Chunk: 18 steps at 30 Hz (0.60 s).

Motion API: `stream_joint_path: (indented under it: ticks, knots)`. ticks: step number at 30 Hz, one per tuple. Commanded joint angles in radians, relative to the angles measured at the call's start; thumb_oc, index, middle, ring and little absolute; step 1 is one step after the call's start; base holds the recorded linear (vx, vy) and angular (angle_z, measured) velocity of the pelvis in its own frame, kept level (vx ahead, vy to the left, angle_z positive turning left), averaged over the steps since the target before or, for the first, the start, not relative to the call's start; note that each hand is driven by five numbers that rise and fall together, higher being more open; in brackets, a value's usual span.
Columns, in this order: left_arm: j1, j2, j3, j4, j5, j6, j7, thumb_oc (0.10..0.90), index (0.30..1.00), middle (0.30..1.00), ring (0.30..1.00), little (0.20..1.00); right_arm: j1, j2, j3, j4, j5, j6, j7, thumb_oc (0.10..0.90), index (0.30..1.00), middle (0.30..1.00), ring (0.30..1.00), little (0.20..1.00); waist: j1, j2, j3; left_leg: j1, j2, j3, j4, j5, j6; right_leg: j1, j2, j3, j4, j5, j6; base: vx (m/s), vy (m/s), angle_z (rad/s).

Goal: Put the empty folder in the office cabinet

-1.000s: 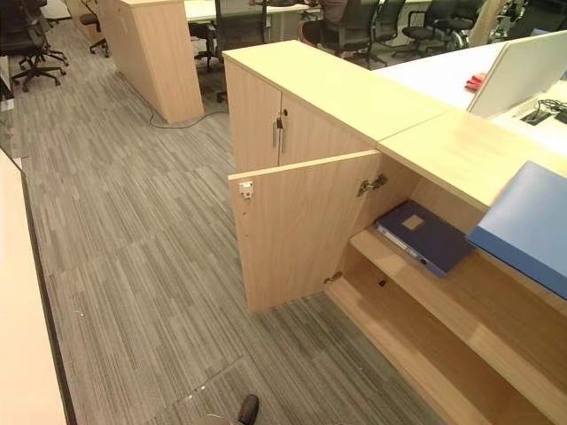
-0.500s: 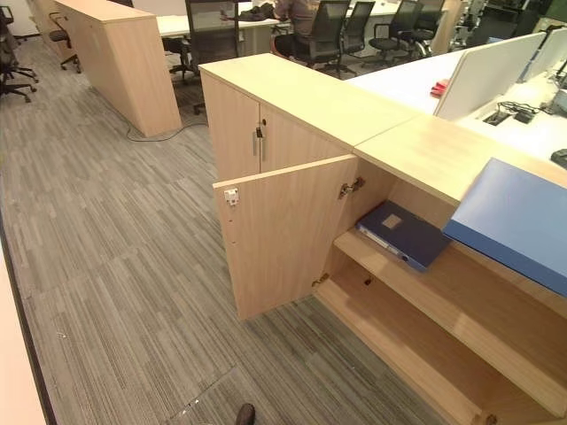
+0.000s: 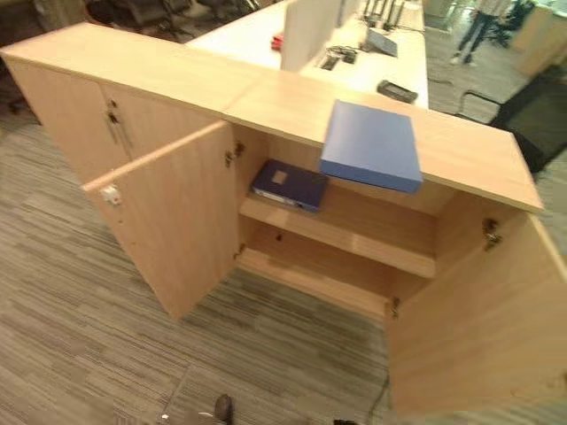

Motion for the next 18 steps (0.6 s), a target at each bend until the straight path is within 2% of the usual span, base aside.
stream_joint_path:
  ticks: [1,2,3,6,7,8,9,10,13,14,15,17,18]
  knots:
    - [-0.016,0.014,-0.033,0.010,-0.013,-0.027,0.010,0.800,0.900,0.900,0.900,0.900,-0.033,-0.041,-0.014,0.049,0.005,-0.006,-0.014,0.800,0.900,0.900,0.900,0.900,-0.018,0.007,-0.008,0.159,0.093,0.016,-0.270,0.121,-0.027,-0.073,0.050,0.018,0.014,0.048,-0.018,0.06,-0.185,-0.39]
    - [-0.016,0.014,-0.033,0.010,-0.013,-0.027,0.011,0.800,0.900,0.900,0.900,0.900,-0.033,-0.041,-0.014,0.049,0.006,-0.006,-0.014,0.800,0.900,0.900,0.900,0.900,-0.018,0.008,-0.009,0.159,0.094,0.016,-0.270,0.121,-0.028,-0.074,0.052,0.018,0.014,0.047,-0.019,0.15,-0.403,-0.10]
    - [-0.029,0.007,-0.051,-0.007,-0.016,-0.032,0.011,0.800,0.900,0.900,0.900,0.900,-0.040,-0.053,-0.010,0.044,0.012,-0.008,-0.018,0.800,0.900,0.900,0.900,0.900,-0.036,0.020,-0.011,0.169,0.126,0.026,-0.267,0.132,-0.041,-0.089,0.072,0.039,0.042,0.015,-0.038,0.09,-0.228,0.07]
    - [-0.037,0.004,-0.067,-0.023,-0.019,-0.036,0.011,0.800,0.900,0.900,0.900,0.900,-0.044,-0.066,-0.010,0.042,0.014,-0.010,-0.020,0.800,0.900,0.900,0.900,0.900,-0.045,0.027,-0.008,0.173,0.140,0.029,-0.261,0.138,-0.046,-0.102,0.081,0.058,0.074,-0.012,-0.054,0.08,-0.226,-0.02]
    - [-0.049,-0.001,-0.081,-0.042,-0.030,-0.043,0.013,0.800,0.900,0.900,0.900,0.900,-0.049,-0.079,-0.008,0.046,0.010,-0.009,-0.022,0.800,0.900,0.900,0.900,0.900,-0.053,0.032,0.001,0.152,0.149,0.021,-0.201,0.120,-0.044,-0.106,0.092,0.072,0.094,-0.043,-0.075,0.04,-0.321,-0.07]
    - [-0.055,-0.008,-0.093,-0.067,-0.045,-0.045,0.014,0.800,0.900,0.900,0.900,0.900,-0.054,-0.090,-0.007,0.051,0.007,-0.008,-0.024,0.800,0.900,0.900,0.900,0.900,-0.048,0.031,0.020,0.105,0.142,-0.015,-0.094,0.095,-0.037,-0.098,0.099,0.078,0.089,-0.067,-0.096,0.01,-0.304,0.07]
    - [-0.058,-0.012,-0.099,-0.084,-0.057,-0.052,0.018,0.800,0.900,0.900,0.900,0.900,-0.058,-0.099,-0.003,0.052,0.002,-0.008,-0.027,0.800,0.900,0.900,0.900,0.900,-0.034,0.031,0.034,0.074,0.113,-0.075,-0.058,0.079,-0.028,-0.092,0.105,0.083,0.079,-0.082,-0.106,0.03,-0.252,0.02]
    - [-0.064,-0.017,-0.104,-0.100,-0.067,-0.054,0.010,0.800,0.900,0.900,0.900,0.900,-0.062,-0.107,0.003,0.058,-0.004,-0.010,-0.030,0.800,0.900,0.900,0.900,0.900,-0.006,0.021,0.046,0.004,0.031,-0.211,-0.041,0.061,-0.023,-0.082,0.121,0.097,0.063,-0.090,-0.116,0.06,-0.168,-0.01]
    - [-0.050,-0.011,-0.119,-0.138,-0.061,-0.059,0.007,0.800,0.900,0.900,0.900,0.900,-0.069,-0.106,0.030,0.067,-0.028,-0.012,-0.030,0.800,0.900,0.900,0.900,0.900,0.025,0.011,0.052,-0.059,0.038,-0.311,-0.093,0.119,-0.046,-0.054,0.153,0.127,0.045,-0.109,-0.122,0.13,-0.078,-0.26]
    - [-0.039,-0.003,-0.122,-0.168,-0.069,-0.063,0.000,0.800,0.900,0.900,0.900,0.900,-0.080,-0.107,0.042,0.065,-0.033,-0.017,-0.033,0.800,0.900,0.900,0.900,0.900,0.048,0.017,0.056,-0.090,0.033,-0.394,-0.149,0.173,-0.050,-0.033,0.183,0.161,0.029,-0.117,-0.126,0.16,0.013,-0.67]
    - [-0.028,-0.001,-0.127,-0.209,-0.079,-0.064,-0.005,0.800,0.900,0.900,0.900,0.900,-0.088,-0.108,0.049,0.059,-0.035,-0.020,-0.033,0.800,0.900,0.900,0.900,0.900,0.060,0.028,0.057,-0.088,0.039,-0.438,-0.210,0.209,-0.054,-0.025,0.202,0.185,0.027,-0.123,-0.126,0.16,0.064,-0.93]
    - [-0.003,-0.001,-0.142,-0.284,-0.087,-0.069,-0.011,0.800,0.900,0.900,0.900,0.900,-0.097,-0.115,0.054,0.055,-0.048,-0.020,-0.035,0.800,0.900,0.900,0.900,0.900,0.071,0.039,0.053,-0.094,0.054,-0.458,-0.256,0.229,-0.060,-0.016,0.208,0.210,0.018,-0.130,-0.121,0.07,0.173,-1.36]
    - [0.006,-0.001,-0.146,-0.318,-0.092,-0.066,-0.014,0.800,0.900,0.900,0.900,0.900,-0.101,-0.118,0.051,0.054,-0.052,-0.018,-0.034,0.800,0.900,0.900,0.900,0.900,0.075,0.046,0.051,-0.118,0.046,-0.470,-0.258,0.248,-0.053,-0.021,0.202,0.209,0.012,-0.113,-0.123,0.05,0.245,-1.28]
